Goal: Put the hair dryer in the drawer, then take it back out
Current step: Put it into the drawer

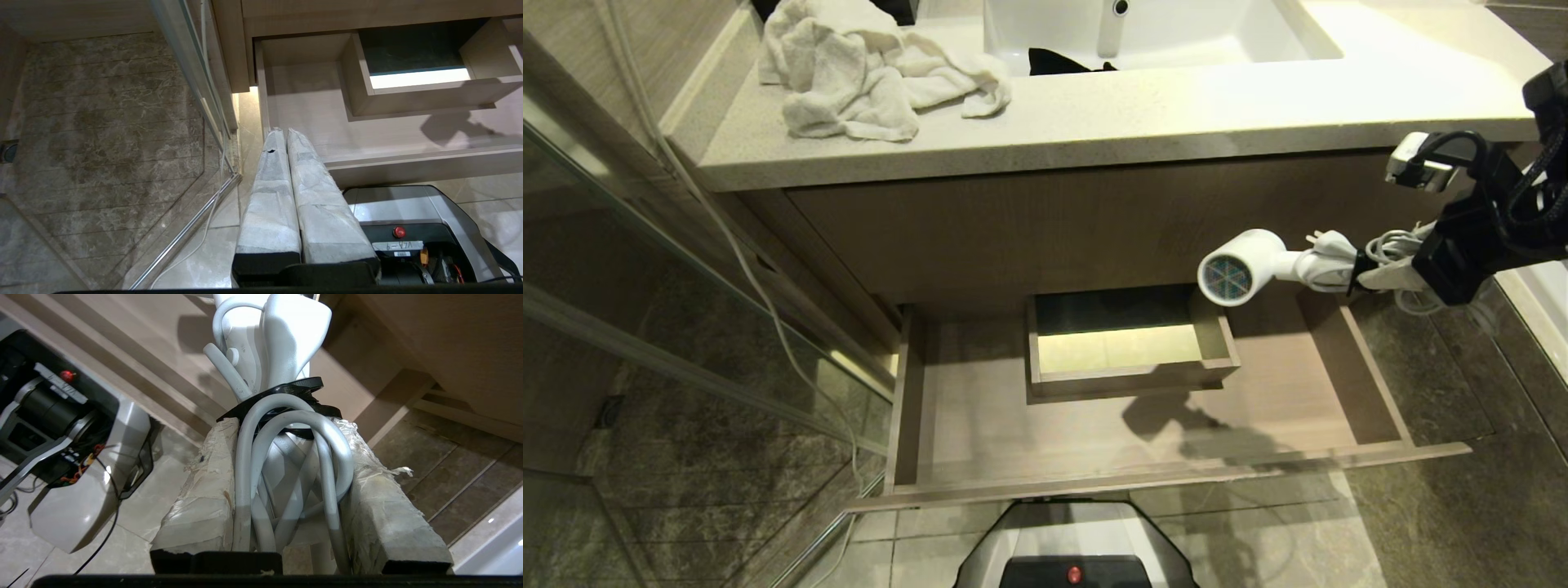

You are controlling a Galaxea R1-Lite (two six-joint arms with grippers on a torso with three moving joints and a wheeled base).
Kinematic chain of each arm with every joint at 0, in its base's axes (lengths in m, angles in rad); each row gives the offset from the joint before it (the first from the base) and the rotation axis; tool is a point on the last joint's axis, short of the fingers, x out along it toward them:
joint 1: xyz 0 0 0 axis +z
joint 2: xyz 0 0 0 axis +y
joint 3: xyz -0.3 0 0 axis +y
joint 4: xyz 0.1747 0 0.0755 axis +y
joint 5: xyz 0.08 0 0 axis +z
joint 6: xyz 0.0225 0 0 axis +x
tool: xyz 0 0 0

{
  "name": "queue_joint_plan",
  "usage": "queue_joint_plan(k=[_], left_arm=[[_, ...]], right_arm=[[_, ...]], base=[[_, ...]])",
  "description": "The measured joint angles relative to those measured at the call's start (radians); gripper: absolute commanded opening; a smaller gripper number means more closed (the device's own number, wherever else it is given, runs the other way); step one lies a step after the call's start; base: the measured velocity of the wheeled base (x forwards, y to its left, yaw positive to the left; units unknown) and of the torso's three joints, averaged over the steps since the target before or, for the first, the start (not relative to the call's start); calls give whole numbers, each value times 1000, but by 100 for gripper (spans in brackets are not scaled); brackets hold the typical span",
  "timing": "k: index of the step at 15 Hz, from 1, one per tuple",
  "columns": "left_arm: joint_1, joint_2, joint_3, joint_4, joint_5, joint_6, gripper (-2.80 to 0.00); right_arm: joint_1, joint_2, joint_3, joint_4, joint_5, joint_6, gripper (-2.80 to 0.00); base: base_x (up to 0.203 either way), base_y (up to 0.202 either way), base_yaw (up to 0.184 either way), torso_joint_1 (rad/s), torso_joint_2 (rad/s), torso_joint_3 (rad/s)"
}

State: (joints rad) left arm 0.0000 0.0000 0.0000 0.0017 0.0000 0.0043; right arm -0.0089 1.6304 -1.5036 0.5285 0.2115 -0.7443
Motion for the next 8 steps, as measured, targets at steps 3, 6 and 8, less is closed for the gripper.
queue_joint_plan(k=[3, 6, 8], left_arm=[[0, 0, 0, 0, 0, 0, -280], [0, 0, 0, 0, 0, 0, -280], [0, 0, 0, -1, 0, 0, -280]], right_arm=[[-1, -7, 14, -1, -1, 0, -280], [0, -15, 39, -3, 0, 0, -280], [-1, -21, 56, -3, -1, 0, -280]], base=[[0, 0, 0, 0, 0, 0], [0, 0, 0, 0, 0, 0], [0, 0, 0, -157, 245, 95]])
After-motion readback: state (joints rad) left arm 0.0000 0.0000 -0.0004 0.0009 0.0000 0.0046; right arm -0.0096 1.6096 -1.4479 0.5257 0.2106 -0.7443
